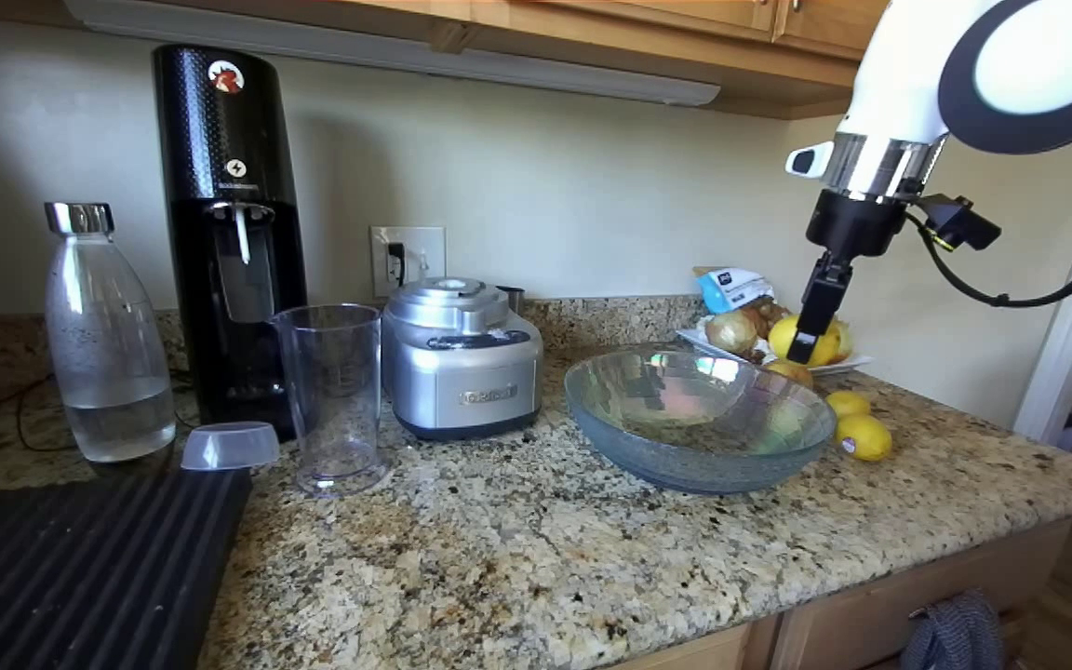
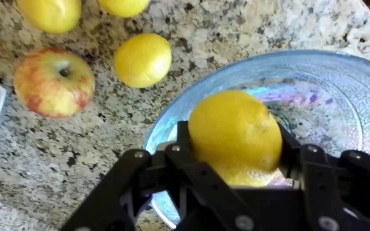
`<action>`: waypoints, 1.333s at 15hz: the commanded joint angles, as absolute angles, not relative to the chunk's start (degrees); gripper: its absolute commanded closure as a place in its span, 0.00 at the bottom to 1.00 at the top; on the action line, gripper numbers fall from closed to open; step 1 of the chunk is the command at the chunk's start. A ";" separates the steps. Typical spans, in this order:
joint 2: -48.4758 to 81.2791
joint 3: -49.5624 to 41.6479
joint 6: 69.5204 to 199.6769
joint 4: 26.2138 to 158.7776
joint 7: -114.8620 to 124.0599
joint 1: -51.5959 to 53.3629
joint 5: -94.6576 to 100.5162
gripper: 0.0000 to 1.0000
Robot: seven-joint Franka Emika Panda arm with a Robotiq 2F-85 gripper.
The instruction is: Put the lemons and the apple in the glass bowl
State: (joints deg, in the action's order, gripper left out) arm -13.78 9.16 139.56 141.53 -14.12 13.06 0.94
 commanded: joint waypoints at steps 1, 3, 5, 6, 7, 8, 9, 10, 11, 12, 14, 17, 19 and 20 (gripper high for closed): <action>-7.50 8.28 145.03 138.83 -21.82 15.59 -4.71 0.63; -4.29 8.62 147.56 137.76 -26.49 15.92 -7.89 0.63; -1.21 9.29 148.93 136.42 -29.83 15.44 -10.11 0.63; 0.20 9.69 149.22 135.70 -31.37 15.09 -11.25 0.63; 1.52 10.12 149.33 135.06 -32.45 14.71 -12.18 0.63; 2.68 10.56 149.22 134.41 -33.21 14.36 -12.95 0.63; 3.56 11.02 148.61 133.87 -34.20 14.04 -13.91 0.63; 4.04 11.50 148.45 133.59 -34.53 13.73 -14.27 0.63; 4.12 11.96 147.89 133.52 -34.24 13.49 -14.24 0.63; 4.14 12.24 147.22 133.44 -33.22 13.38 -13.39 0.13; 3.21 12.85 146.10 133.89 -32.79 13.22 -13.39 0.08; 0.46 13.20 143.60 134.72 -31.77 13.24 -13.50 0.00; -1.36 12.88 141.35 134.98 -29.40 13.45 -12.46 0.00; -2.55 12.59 140.27 135.19 -27.69 13.54 -11.56 0.00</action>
State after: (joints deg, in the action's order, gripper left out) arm 2.81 12.00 144.59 133.40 -31.61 14.59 -12.65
